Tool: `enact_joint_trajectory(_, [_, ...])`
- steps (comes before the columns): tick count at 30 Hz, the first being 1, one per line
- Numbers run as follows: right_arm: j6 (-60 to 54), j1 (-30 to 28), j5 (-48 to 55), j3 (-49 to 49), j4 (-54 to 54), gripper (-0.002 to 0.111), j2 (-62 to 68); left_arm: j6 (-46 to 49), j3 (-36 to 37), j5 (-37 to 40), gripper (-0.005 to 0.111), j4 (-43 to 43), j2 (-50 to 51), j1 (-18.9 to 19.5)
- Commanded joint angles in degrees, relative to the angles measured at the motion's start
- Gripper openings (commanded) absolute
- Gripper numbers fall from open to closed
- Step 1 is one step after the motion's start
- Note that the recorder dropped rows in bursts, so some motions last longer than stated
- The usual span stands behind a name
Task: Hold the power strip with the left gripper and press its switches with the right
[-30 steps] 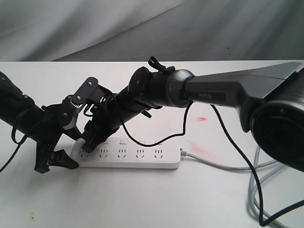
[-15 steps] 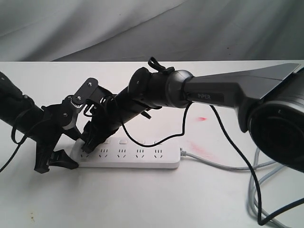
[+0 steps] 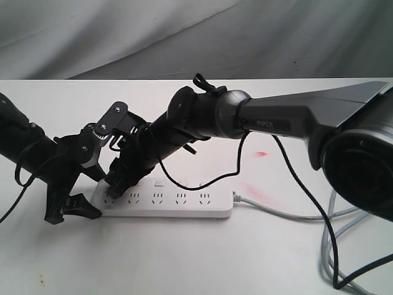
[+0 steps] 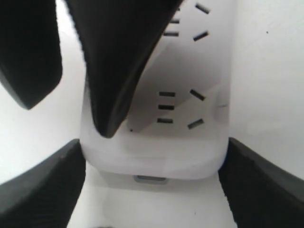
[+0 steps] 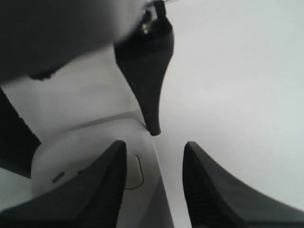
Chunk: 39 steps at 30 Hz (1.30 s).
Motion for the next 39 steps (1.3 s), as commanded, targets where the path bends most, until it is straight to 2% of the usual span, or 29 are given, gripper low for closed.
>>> enact_joint_trajectory(1, [-0.9, -1.2, 1.2, 0.6, -1.5, 0.037, 1.0, -0.1, -0.4, 0.1, 0.04, 0.1, 0.3, -0.3])
enact_joint_trajectory(39, [-5.4, -1.2, 2.8, 1.1, 2.1, 0.037, 3.1, -0.1, -0.4, 0.1, 0.04, 0.1, 0.3, -0.3])
